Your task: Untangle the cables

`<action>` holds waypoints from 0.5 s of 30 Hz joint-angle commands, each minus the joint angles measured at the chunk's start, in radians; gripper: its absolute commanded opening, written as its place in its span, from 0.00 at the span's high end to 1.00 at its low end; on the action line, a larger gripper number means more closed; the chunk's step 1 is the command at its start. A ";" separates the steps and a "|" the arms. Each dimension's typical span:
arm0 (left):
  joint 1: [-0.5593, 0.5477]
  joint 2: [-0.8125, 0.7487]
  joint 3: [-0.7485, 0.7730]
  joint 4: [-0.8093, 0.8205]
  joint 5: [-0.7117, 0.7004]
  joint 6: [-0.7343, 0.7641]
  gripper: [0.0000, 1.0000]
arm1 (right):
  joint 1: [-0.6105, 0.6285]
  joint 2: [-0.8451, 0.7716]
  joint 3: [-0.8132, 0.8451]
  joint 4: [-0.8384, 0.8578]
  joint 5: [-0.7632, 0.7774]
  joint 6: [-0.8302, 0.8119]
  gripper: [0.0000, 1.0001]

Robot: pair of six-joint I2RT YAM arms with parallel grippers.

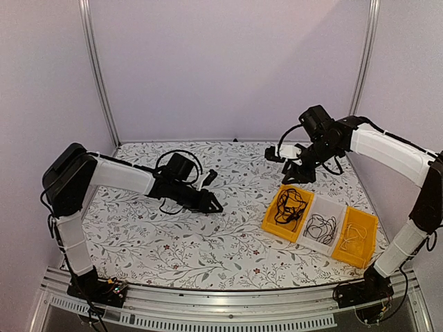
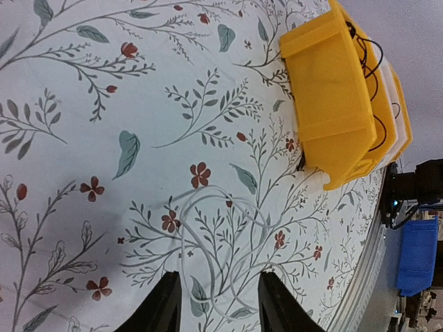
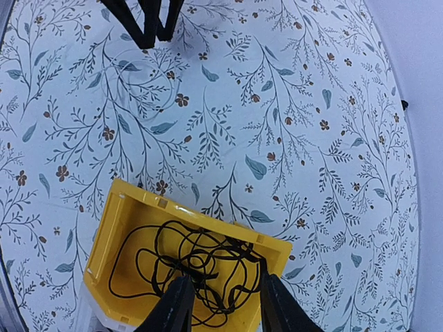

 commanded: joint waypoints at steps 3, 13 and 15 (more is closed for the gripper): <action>-0.019 0.054 0.048 -0.060 0.084 -0.014 0.63 | 0.007 0.109 0.089 0.045 -0.093 0.100 0.63; -0.031 0.017 0.070 -0.029 0.052 0.063 1.00 | 0.024 0.255 0.224 0.161 -0.198 0.306 0.70; -0.038 -0.059 0.030 0.012 0.026 0.103 1.00 | 0.023 0.262 0.247 0.174 -0.279 0.366 0.68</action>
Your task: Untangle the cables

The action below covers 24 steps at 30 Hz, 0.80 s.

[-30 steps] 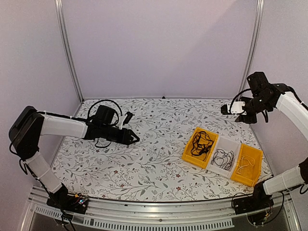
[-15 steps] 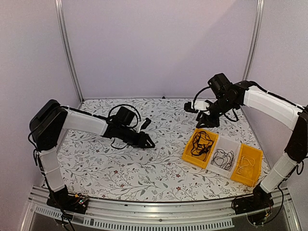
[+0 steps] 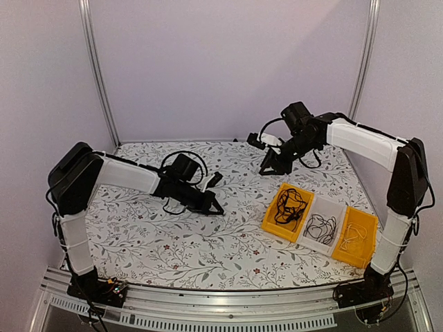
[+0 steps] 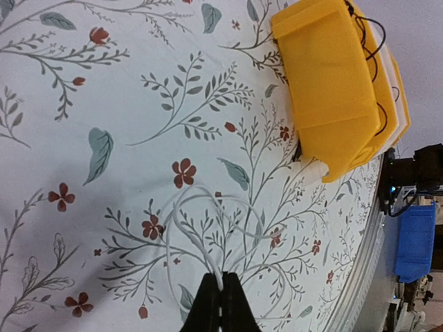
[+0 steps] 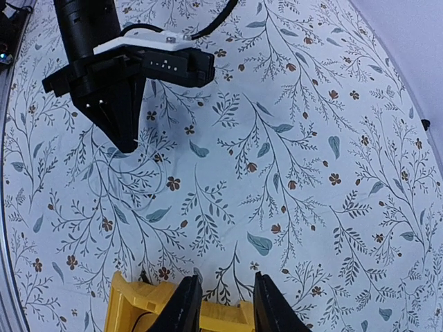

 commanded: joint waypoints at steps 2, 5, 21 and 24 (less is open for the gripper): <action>-0.027 -0.209 -0.082 0.132 -0.047 0.110 1.00 | 0.006 0.038 0.079 0.072 -0.201 0.209 0.63; -0.028 -0.286 -0.125 0.173 -0.044 0.137 1.00 | 0.007 0.069 0.108 0.056 -0.283 0.257 0.57; -0.058 -0.368 -0.101 0.206 -0.020 0.126 1.00 | 0.094 0.219 0.210 0.024 -0.499 0.283 0.47; -0.063 -0.371 -0.098 0.206 -0.019 0.127 1.00 | 0.097 0.233 0.209 0.045 -0.485 0.312 0.48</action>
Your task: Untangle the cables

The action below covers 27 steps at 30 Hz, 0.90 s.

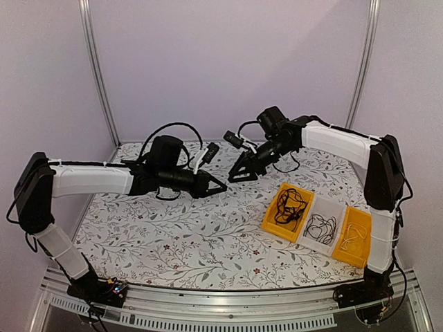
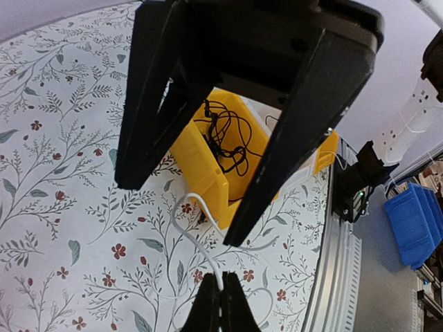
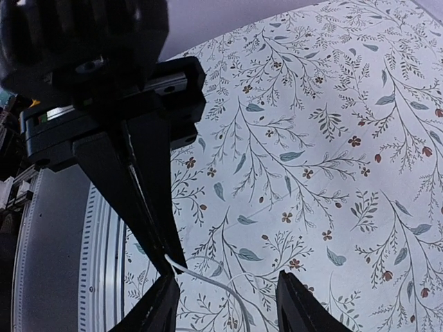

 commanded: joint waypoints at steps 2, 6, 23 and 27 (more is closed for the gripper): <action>-0.017 -0.036 0.014 0.024 0.003 0.015 1.00 | 0.012 0.044 0.033 0.013 -0.018 0.043 0.52; -0.020 -0.042 0.013 0.024 -0.006 0.015 1.00 | 0.012 0.062 0.036 0.013 -0.030 0.043 0.65; -0.022 0.080 -0.003 0.227 -0.257 -0.089 0.70 | 0.012 -0.056 0.034 -0.010 -0.135 0.050 1.00; -0.023 0.196 0.032 0.343 -0.278 -0.147 0.78 | 0.007 -0.106 0.071 -0.041 -0.138 0.047 1.00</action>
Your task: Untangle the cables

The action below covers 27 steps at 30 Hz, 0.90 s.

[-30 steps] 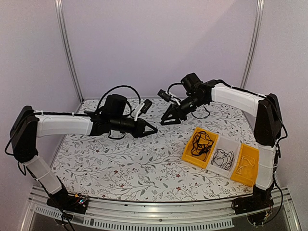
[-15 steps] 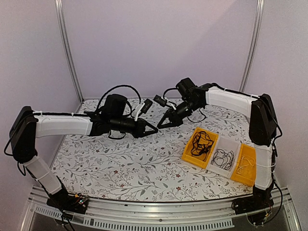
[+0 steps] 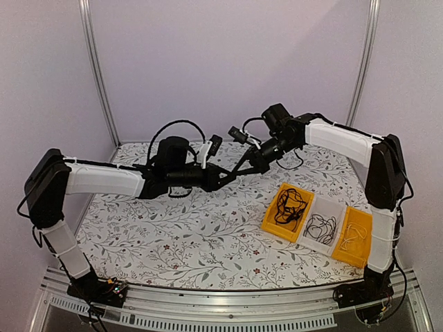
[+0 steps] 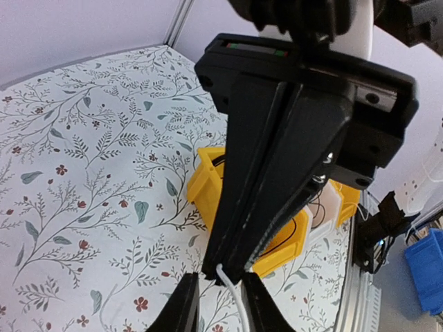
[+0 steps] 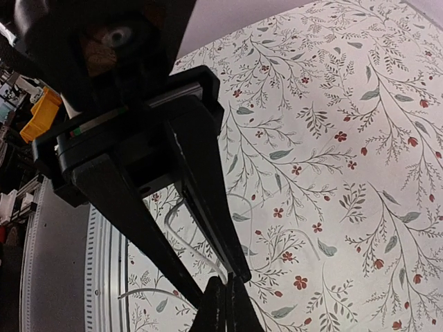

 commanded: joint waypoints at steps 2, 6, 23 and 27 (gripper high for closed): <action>-0.004 0.171 0.035 0.157 -0.125 -0.090 0.83 | 0.002 -0.127 0.098 -0.055 -0.109 0.014 1.00; 0.009 0.220 0.002 0.214 -0.140 -0.119 0.91 | -0.031 -0.187 0.130 -0.062 -0.117 0.041 1.00; 0.076 0.241 -0.174 0.263 -0.085 -0.159 0.95 | -0.377 -0.385 0.265 -0.030 -0.102 0.259 1.00; 0.091 0.256 -0.168 0.228 -0.070 -0.166 0.90 | -0.490 -0.425 0.266 -0.039 -0.079 0.246 1.00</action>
